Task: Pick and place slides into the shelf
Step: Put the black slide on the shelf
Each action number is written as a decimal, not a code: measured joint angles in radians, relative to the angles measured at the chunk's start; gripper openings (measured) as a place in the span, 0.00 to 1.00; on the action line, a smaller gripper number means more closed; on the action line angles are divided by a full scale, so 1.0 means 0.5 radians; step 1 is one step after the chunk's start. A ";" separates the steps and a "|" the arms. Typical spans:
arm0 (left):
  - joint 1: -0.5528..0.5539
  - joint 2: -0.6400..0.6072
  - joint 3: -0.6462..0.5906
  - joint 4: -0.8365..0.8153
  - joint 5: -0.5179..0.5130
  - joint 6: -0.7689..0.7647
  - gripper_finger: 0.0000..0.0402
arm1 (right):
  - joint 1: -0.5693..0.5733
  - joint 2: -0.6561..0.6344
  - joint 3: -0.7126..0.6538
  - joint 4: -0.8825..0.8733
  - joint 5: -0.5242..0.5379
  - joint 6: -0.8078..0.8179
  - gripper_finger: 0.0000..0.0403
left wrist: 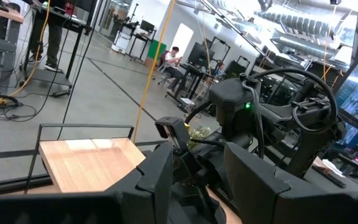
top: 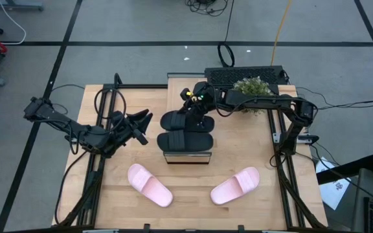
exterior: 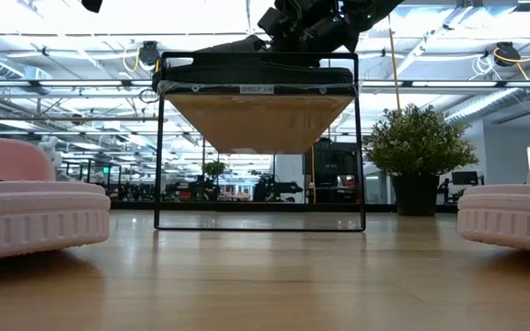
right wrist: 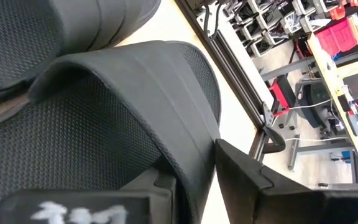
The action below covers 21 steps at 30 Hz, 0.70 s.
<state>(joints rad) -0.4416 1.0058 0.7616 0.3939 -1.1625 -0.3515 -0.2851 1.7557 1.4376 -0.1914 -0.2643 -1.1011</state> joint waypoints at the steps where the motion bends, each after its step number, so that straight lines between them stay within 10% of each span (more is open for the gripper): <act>1: 0.000 0.000 0.000 0.000 0.001 0.000 0.35 | 0.000 0.000 0.000 0.001 0.000 0.001 0.20; 21: 0.000 0.000 0.000 0.000 0.017 -0.032 0.35 | -0.002 -0.001 -0.049 0.097 0.002 0.084 0.20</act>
<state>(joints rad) -0.4416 1.0058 0.7616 0.3939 -1.1538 -0.3673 -0.2862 1.7554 1.4130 -0.1429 -0.2631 -1.0589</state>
